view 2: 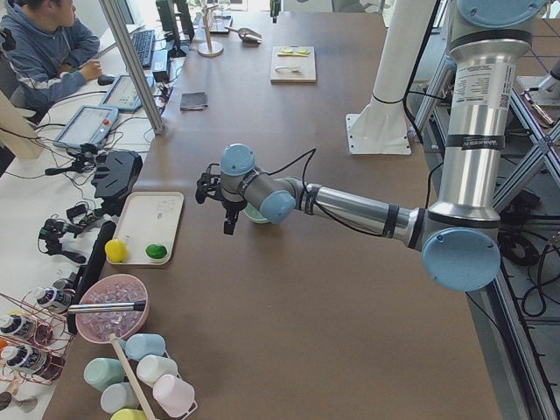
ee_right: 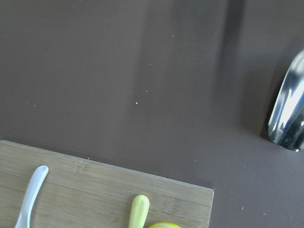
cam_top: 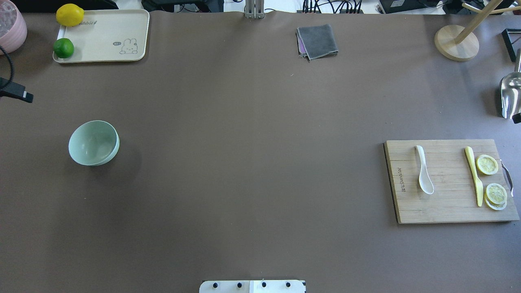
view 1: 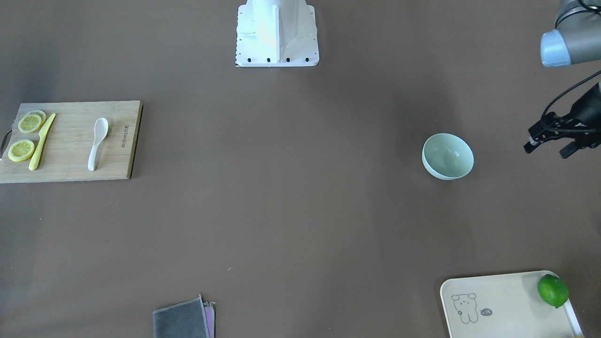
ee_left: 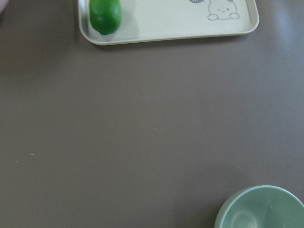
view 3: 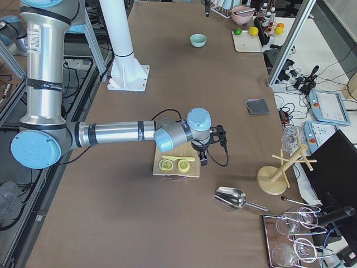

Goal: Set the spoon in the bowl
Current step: 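Reach left gripper to the green bowl rim while right gripper nears the board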

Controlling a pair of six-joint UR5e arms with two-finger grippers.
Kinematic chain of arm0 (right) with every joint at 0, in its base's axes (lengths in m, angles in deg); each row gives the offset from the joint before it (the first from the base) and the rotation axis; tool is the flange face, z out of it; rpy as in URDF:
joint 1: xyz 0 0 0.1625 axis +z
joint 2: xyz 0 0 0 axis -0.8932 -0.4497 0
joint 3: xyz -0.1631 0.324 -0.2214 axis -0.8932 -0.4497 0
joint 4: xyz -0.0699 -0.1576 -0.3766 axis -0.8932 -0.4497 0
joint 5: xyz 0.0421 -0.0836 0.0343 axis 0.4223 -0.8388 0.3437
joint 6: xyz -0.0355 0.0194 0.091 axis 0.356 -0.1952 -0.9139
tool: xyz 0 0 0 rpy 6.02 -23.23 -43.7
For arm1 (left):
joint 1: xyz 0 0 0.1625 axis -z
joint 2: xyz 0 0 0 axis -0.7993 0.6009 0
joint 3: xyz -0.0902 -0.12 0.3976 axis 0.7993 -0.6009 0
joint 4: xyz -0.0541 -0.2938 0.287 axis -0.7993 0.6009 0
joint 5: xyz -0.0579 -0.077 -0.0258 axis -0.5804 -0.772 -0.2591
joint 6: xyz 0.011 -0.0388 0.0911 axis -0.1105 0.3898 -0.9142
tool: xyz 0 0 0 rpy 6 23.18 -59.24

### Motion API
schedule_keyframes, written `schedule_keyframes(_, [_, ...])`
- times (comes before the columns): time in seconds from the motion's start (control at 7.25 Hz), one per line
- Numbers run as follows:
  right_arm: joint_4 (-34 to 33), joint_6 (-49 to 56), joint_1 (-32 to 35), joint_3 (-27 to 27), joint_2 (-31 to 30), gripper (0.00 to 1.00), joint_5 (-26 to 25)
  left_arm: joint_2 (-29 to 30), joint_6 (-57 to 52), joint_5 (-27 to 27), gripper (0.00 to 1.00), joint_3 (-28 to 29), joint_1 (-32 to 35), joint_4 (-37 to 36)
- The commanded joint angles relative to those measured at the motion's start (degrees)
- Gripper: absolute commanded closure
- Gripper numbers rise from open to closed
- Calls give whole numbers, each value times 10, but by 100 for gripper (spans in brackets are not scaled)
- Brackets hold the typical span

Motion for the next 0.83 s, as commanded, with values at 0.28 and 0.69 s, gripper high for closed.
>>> schedule_keyframes(0.28, [1, -77, -73, 17, 9, 0, 1, 29, 19, 47, 8, 26, -109, 7])
schedule_keyframes(0.69, [1, -77, -84, 15, 8, 0, 1, 24, 14, 47, 18, 43, -126, 9])
